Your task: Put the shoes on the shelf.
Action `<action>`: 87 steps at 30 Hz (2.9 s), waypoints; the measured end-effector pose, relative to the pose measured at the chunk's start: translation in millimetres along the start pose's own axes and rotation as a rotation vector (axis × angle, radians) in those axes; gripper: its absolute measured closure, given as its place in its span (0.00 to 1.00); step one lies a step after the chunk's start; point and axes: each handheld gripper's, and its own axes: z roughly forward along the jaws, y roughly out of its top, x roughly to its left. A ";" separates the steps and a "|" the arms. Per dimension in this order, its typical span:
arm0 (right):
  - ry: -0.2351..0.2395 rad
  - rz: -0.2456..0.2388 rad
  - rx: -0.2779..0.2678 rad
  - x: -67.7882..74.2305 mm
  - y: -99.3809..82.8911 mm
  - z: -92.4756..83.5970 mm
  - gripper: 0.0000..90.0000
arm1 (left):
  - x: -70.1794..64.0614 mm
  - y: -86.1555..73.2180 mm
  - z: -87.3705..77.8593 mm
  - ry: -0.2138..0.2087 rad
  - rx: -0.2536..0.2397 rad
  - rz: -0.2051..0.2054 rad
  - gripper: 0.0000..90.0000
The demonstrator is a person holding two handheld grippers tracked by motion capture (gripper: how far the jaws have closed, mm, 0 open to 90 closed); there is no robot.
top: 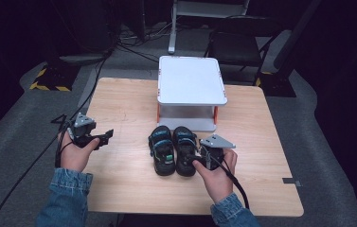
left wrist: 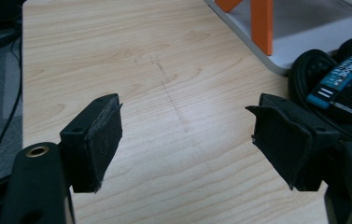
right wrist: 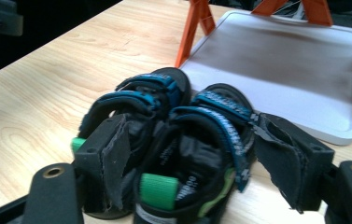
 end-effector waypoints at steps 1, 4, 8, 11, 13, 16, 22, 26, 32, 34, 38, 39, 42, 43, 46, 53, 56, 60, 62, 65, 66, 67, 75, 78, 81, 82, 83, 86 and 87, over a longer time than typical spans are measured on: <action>0.004 -0.002 0.006 2.7 0.1 1.3 0.31 | 1.1 0.8 0.5 0.001 -0.004 -0.004 0.27; 0.018 0.001 0.029 12.2 1.1 6.6 0.33 | 4.6 2.7 2.4 -0.003 0.004 -0.018 0.26; 0.062 0.024 0.064 26.6 1.9 15.8 0.33 | 8.4 4.8 3.0 0.001 -0.002 -0.030 0.26; 0.067 0.031 0.082 35.1 1.6 23.9 0.32 | 9.5 5.3 1.9 -0.003 -0.005 -0.033 0.26; 0.069 0.038 0.092 38.8 1.2 29.4 0.32 | 10.3 5.0 1.7 -0.002 -0.007 -0.035 0.26; 0.066 0.045 0.101 42.2 0.2 36.0 0.32 | 10.4 3.7 2.6 -0.003 -0.006 -0.036 0.26; 0.013 0.080 0.128 38.4 0.1 48.4 0.32 | 9.9 -0.2 3.0 -0.006 0.002 -0.035 0.26; -0.006 0.083 0.135 39.1 0.7 57.4 0.40 | 9.5 -2.5 -0.5 0.001 0.001 -0.036 0.26; -0.045 0.062 0.159 42.3 3.5 61.8 0.49 | 7.4 -3.5 -6.6 -0.009 -0.010 -0.023 0.26; -0.071 0.052 0.179 41.9 3.2 61.0 0.47 | 7.7 -4.5 -8.4 -0.008 -0.016 -0.026 0.26; -0.096 0.075 0.209 39.4 1.5 64.7 0.45 | 9.8 -6.7 -11.1 0.001 -0.020 -0.033 0.26; -0.091 0.081 0.215 38.9 1.0 66.4 0.45 | 10.1 -7.3 -11.8 0.001 -0.019 -0.034 0.26; -0.093 0.079 0.240 38.2 -1.6 75.2 0.48 | 10.2 -8.1 -13.1 0.000 -0.021 -0.037 0.26; -0.091 0.082 0.244 37.9 -2.6 77.1 0.50 | 10.5 -8.4 -13.4 -0.001 -0.019 -0.036 0.26; -0.101 0.048 0.243 37.6 -5.0 79.8 0.64 | 11.3 -9.7 -13.1 -0.001 -0.018 -0.040 0.26; -0.093 0.050 0.181 32.6 -11.3 74.9 0.84 | 11.5 -10.7 -10.7 -0.002 -0.016 -0.041 0.26; -0.114 0.048 0.163 35.8 -13.1 73.2 0.85 | 11.0 -10.4 -9.9 -0.009 -0.017 -0.040 0.26; -0.125 0.047 0.134 35.9 -13.5 69.7 0.85 | 11.5 -10.5 -9.6 -0.010 -0.018 -0.042 0.26; -0.126 0.053 0.120 34.2 -11.4 67.0 0.86 | 12.1 -10.6 -9.8 -0.011 -0.018 -0.044 0.26; -0.134 0.072 0.093 28.1 -4.8 60.6 0.86 | 12.4 -10.7 -10.1 -0.012 -0.019 -0.046 0.26; -0.142 0.079 0.087 24.7 -1.9 58.5 0.86 | 12.3 -10.8 -10.2 -0.013 -0.019 -0.046 0.26; -0.148 0.083 0.082 21.1 0.1 57.1 0.86 | 12.2 -10.9 -10.4 -0.012 -0.018 -0.047 0.26; -0.217 0.097 0.063 -10.0 21.5 58.9 0.85 | 14.9 -15.1 -14.9 -0.005 -0.021 -0.056 0.26; -0.232 0.098 0.063 -20.3 30.5 66.6 0.85 | 18.1 -18.5 -18.6 0.001 -0.022 -0.062 0.26; -0.245 0.092 0.058 -28.3 36.9 76.1 0.85 | 21.4 -22.6 -24.3 0.011 -0.026 -0.076 0.26; -0.256 0.089 0.055 -30.6 39.1 80.8 0.85 | 22.5 -23.8 -26.0 0.015 -0.028 -0.077 0.26; -0.261 0.083 0.054 -32.7 40.6 84.6 0.85 | 23.0 -24.6 -27.3 0.016 -0.028 -0.080 0.26; -0.272 0.084 0.046 -38.1 44.1 94.9 0.85 | 25.6 -28.2 -31.9 0.023 -0.028 -0.085 0.26; -0.275 0.087 0.042 -39.1 44.8 97.4 0.85 | 26.4 -29.8 -33.3 0.026 -0.029 -0.090 0.26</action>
